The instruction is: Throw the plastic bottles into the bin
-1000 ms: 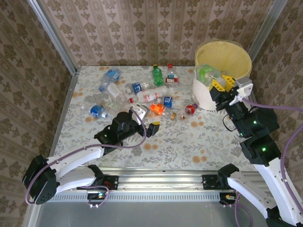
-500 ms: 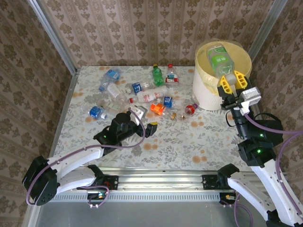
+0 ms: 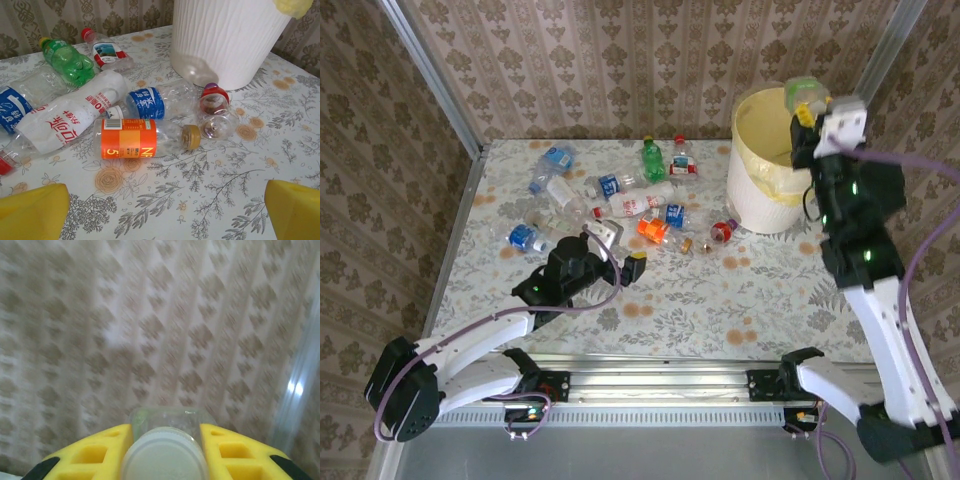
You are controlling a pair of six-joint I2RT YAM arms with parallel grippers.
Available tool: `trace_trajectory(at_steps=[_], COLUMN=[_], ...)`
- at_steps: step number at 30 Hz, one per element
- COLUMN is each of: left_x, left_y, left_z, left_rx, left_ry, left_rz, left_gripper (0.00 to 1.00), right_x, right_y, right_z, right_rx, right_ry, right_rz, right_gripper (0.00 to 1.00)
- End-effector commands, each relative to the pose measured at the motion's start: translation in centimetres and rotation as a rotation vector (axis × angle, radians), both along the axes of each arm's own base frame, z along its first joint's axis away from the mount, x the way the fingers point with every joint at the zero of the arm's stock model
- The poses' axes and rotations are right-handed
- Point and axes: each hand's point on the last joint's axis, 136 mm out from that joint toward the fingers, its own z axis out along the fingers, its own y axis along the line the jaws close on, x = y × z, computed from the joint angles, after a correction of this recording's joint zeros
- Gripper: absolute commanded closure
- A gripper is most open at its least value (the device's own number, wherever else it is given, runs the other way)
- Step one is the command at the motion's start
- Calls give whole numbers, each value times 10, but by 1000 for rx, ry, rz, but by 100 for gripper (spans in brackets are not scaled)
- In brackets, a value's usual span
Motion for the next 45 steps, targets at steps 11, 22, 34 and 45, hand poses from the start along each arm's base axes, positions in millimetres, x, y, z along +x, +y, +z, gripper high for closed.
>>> trace_trajectory(at_steps=[11, 22, 34, 45], left_x=[2, 18, 42, 73], left_y=[16, 18, -1, -36], left_z=[-1, -16, -29, -47], left_rx=[-27, 15, 49, 65], left_ry=[92, 214, 349, 495], left_rz=[52, 130, 179, 209], left_gripper=[0, 0, 0, 0], right_x=[17, -11, -30, -45], right_y=[-17, 27, 54, 68], right_z=[-55, -80, -128, -168], right_rx=[242, 288, 339, 355], right_ry=[324, 463, 585, 654], right_rz=[35, 281, 427, 468], right_gripper=[2, 0, 0, 0])
